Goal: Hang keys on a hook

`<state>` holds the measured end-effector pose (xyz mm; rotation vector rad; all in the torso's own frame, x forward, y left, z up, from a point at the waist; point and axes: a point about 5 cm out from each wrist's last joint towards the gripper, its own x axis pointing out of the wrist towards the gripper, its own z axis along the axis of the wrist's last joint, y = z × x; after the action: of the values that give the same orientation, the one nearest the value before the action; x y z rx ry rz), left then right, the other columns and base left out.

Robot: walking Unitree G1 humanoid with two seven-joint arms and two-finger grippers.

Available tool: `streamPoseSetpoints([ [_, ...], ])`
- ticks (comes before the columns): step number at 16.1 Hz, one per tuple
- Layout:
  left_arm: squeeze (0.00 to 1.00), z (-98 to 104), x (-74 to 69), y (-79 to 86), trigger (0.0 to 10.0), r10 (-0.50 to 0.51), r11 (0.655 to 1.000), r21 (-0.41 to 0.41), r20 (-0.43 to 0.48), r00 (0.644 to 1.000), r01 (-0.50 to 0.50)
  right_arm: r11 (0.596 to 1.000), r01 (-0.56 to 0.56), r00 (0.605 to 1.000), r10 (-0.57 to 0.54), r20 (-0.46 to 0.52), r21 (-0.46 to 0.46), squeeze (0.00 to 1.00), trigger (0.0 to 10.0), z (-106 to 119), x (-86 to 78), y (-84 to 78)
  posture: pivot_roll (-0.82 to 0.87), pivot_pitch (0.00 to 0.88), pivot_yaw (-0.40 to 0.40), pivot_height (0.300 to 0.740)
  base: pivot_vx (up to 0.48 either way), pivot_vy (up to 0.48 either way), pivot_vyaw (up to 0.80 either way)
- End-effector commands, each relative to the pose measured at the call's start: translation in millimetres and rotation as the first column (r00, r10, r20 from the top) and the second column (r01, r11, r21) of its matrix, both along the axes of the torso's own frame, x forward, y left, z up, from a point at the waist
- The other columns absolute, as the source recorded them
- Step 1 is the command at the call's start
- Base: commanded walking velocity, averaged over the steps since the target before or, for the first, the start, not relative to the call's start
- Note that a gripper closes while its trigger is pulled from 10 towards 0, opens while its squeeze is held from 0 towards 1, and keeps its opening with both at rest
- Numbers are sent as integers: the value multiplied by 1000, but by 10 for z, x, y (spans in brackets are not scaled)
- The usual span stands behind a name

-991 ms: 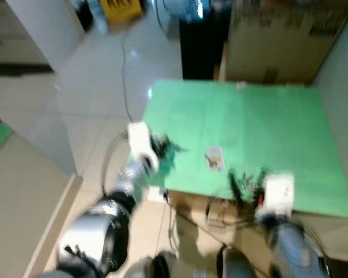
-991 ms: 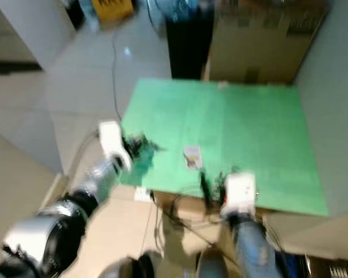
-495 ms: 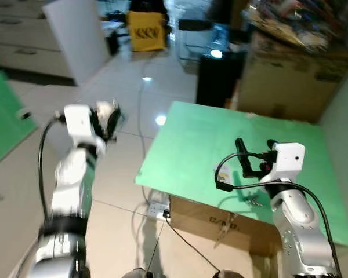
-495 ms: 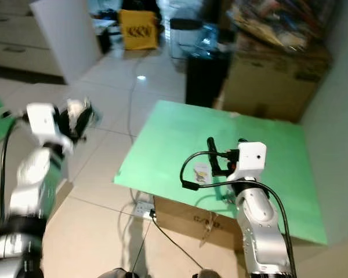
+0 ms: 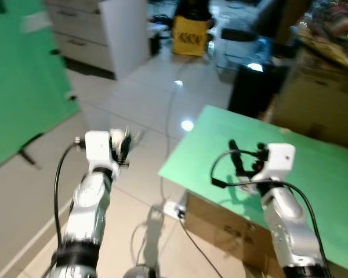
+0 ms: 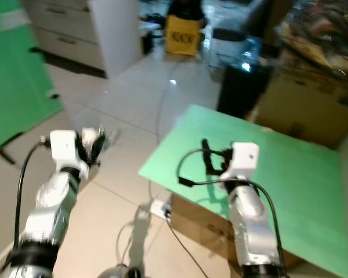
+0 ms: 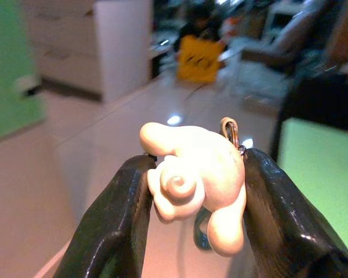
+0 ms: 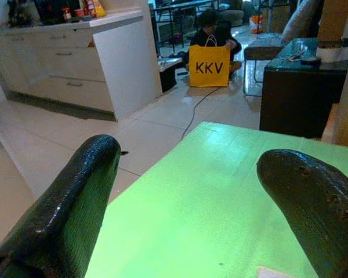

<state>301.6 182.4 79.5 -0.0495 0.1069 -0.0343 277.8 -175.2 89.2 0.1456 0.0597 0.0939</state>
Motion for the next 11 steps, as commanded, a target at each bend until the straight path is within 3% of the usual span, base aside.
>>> streamPoseSetpoints([
  [1, 0, 16, 16, 57, 10000, 46, 998, 39, -18, 999, -46, 999, 11, 1000, -10, -15, 31, 0, 10000, -61, -14, -14, -54, 0, 41, 736, -277, 394, 500],
  [3, 0, -127, -99, 84, 10000, 76, 994, 82, -74, 994, -69, 1000, 13, 1000, -13, -26, -1, 0, 10000, -92, -24, -44, -52, 0, 42, 736, -343, 339, 484],
  [6, 0, -469, -490, 258, 10000, 105, 992, 90, -249, 963, -85, 996, -20, 998, 14, -60, -87, 0, 10000, -160, -72, -133, -35, 0, 18, 740, -341, 340, 469],
  [8, 0, -443, -501, 172, 10000, 73, 996, 67, -247, 966, -58, 992, -56, 996, 48, -77, -113, 0, 10000, -194, -51, -131, -14, 0, -2, 740, -304, 375, 459],
  [11, 0, -290, -335, 104, 10000, 79, 994, 87, -157, 985, -66, 991, -103, 994, 99, -51, -81, 0, 10000, -140, 54, -14, 11, 0, -16, 740, 0, 0, 435],
])
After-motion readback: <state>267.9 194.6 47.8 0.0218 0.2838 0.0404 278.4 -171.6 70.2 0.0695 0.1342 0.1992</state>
